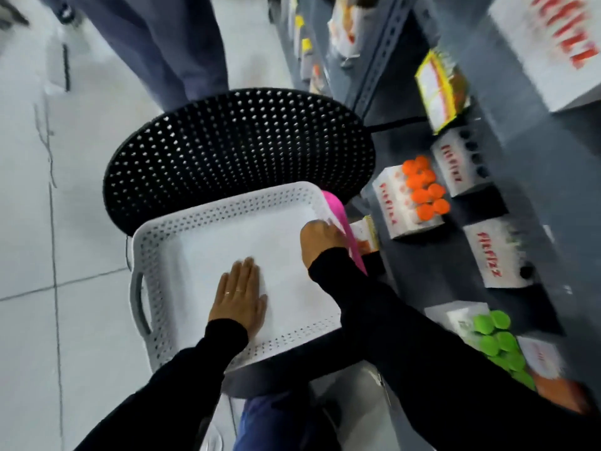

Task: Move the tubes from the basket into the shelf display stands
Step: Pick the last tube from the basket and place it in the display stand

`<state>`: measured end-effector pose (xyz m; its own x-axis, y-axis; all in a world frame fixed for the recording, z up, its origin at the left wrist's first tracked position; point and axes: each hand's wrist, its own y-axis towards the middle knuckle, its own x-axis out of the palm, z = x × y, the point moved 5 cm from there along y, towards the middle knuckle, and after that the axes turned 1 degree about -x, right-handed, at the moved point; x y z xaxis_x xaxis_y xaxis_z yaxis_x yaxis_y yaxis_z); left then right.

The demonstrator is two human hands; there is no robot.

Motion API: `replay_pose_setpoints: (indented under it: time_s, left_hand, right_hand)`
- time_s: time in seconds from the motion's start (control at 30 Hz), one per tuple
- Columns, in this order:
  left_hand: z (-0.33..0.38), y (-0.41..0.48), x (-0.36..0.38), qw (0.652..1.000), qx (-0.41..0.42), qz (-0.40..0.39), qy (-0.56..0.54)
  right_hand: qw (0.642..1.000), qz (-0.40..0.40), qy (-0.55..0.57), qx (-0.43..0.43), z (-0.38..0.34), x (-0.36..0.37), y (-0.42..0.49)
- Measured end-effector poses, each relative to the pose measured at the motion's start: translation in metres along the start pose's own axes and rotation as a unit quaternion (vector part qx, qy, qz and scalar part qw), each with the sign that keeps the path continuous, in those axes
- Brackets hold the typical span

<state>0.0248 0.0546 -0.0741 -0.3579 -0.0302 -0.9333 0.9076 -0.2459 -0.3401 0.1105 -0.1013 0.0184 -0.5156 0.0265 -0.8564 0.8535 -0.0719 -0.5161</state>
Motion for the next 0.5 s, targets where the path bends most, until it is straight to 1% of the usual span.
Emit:
replay_pose_setpoints:
  time_s: [0.07,0.1,0.13,0.2,0.23,0.3,0.4,0.47,0.5]
  left_hand:
    - [0.001,0.0,0.004,1.0,0.001,0.003,0.004]
    - [0.001,0.001,0.007,1.0,0.002,0.012,0.0]
    - [0.001,0.0,0.009,1.0,0.001,0.018,0.0]
    - [0.001,-0.001,0.011,1.0,-0.003,0.02,0.005]
    - [0.001,-0.001,0.01,1.0,-0.003,0.022,0.007]
    - [0.0,0.0,0.008,1.0,-0.006,0.014,0.004]
    - [0.002,0.0,0.006,1.0,-0.003,0.011,0.006]
    - [0.007,0.001,0.001,1.0,-0.002,-0.006,-0.006]
    - [0.01,0.001,-0.003,1.0,-0.004,-0.005,-0.01]
  right_hand:
    - [0.999,-0.014,-0.024,0.039,-0.001,0.011,0.014]
    - [0.998,-0.018,0.01,0.054,-0.001,0.019,0.024]
    - [0.999,0.002,0.022,0.045,-0.001,0.023,0.029]
    - [0.998,0.004,0.005,0.056,-0.002,0.007,0.017]
    - [0.999,-0.014,0.02,0.042,-0.003,0.006,0.016]
    - [0.998,-0.009,0.059,0.001,-0.002,0.007,0.018]
    - [0.992,-0.012,0.127,0.008,0.013,-0.006,0.008]
    - [0.99,-0.034,0.135,0.001,0.027,-0.027,-0.007]
    - [0.99,-0.032,0.136,-0.001,0.037,-0.038,-0.017]
